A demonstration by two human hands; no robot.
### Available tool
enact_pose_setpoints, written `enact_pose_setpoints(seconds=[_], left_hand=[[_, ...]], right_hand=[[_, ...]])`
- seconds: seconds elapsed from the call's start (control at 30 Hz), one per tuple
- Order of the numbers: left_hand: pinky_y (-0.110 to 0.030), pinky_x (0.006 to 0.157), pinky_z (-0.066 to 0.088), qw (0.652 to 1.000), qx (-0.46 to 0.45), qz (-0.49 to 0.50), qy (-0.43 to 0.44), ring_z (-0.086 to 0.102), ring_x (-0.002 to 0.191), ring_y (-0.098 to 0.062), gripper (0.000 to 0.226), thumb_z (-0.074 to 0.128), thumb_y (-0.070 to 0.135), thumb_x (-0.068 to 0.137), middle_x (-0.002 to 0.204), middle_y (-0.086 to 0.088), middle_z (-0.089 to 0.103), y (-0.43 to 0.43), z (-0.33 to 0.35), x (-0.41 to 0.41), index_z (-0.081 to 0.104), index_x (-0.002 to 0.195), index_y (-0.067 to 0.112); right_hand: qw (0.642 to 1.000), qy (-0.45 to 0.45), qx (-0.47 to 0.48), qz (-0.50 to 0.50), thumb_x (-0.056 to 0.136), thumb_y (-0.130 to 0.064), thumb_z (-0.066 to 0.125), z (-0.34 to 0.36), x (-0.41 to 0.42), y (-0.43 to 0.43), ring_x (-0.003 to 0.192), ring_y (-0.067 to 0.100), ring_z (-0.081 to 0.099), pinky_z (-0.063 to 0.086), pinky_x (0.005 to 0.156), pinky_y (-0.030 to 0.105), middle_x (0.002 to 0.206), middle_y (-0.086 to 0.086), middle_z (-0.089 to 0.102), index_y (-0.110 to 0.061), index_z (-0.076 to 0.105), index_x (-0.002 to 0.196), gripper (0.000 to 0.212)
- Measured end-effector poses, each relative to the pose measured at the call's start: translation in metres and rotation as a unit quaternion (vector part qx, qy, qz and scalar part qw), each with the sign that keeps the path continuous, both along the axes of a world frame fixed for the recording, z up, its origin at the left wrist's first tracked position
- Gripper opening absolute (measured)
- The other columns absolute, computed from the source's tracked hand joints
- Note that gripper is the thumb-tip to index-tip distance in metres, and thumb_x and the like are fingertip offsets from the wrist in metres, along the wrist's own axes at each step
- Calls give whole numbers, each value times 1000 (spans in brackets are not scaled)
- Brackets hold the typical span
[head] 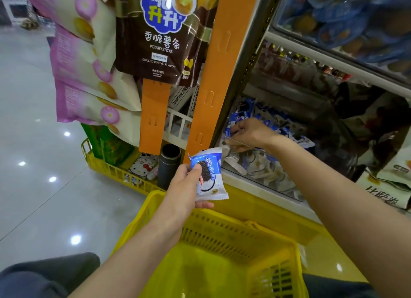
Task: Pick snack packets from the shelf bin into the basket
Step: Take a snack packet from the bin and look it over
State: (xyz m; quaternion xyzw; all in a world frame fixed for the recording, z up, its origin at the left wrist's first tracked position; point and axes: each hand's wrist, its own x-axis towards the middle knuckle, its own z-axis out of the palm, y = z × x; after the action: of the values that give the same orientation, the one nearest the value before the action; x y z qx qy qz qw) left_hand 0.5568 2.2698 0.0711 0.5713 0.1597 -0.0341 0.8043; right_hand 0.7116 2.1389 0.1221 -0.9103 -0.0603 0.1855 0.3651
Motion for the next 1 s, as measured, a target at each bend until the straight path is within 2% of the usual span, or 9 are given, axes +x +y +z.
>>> enact_pose_setpoints(seconds=[0.1,0.23,0.33,0.43,0.63,0.7,0.83,0.93,1.0], left_hand=[[-31,55,56,1000,-1,-6,5,66,61,-12,12,41,25,98,89,-7,66,-1,-1,-1,52,93,21],[-26,62,57,999,30,-27,3,66,66,-5,10,46,27,95,84,1,66,-5,-6,-4,55,96,22],[-5,58,44,995,75,-66,-28,60,70,12,13,45,30,96,86,12,66,-11,-12,-7,57,98,26],[-8,67,44,988,90,-116,-39,62,84,8,16,46,26,96,96,10,68,-19,-17,-11,56,108,24],[-10,62,47,977,137,-143,-74,61,69,5,17,52,5,91,97,-2,65,-28,-25,-15,54,102,18],[-13,61,47,979,141,-129,-75,61,68,1,4,54,12,91,90,-5,65,-29,-27,-15,57,91,16],[-27,62,46,981,153,-102,-68,58,72,-15,20,50,21,93,78,-15,59,-33,-33,-15,53,76,11],[-24,57,49,981,158,-98,-59,59,67,-13,25,48,23,93,72,-10,56,-34,-34,-15,51,73,9],[-22,55,50,980,161,-103,-59,62,62,-8,26,48,22,93,64,-1,59,-35,-35,-16,50,70,11]], right_hand=[[993,-113,-13,-33,86,-19,64,0,-7,-4,86,11,61,49,63,12,106,2,63,-11,55,119,36],[936,-342,81,-26,90,-20,56,-2,-61,-14,75,-7,53,43,65,6,89,-11,60,-22,57,102,12],[953,-277,121,18,88,-32,52,-18,-103,-24,77,-2,56,47,66,12,86,-11,62,-26,58,100,15],[977,-138,160,19,89,-27,56,-37,-123,-32,75,4,61,52,66,24,86,-4,68,-21,64,92,11],[965,-47,257,-11,86,-10,61,-61,-132,-48,59,0,56,46,51,14,66,-7,66,-25,65,75,19],[966,-45,254,-9,86,-10,62,-65,-135,-50,55,-3,54,43,49,12,59,-12,65,-27,65,71,22],[975,-99,198,15,84,-14,66,-69,-140,-52,61,-2,53,42,58,15,63,-14,64,-27,64,74,17],[974,-200,96,43,81,-21,69,-71,-145,-54,69,3,56,43,63,18,73,-13,62,-21,68,83,3],[960,-267,43,75,82,-26,68,-72,-149,-55,72,5,55,46,65,23,77,-15,57,-19,67,86,8]])
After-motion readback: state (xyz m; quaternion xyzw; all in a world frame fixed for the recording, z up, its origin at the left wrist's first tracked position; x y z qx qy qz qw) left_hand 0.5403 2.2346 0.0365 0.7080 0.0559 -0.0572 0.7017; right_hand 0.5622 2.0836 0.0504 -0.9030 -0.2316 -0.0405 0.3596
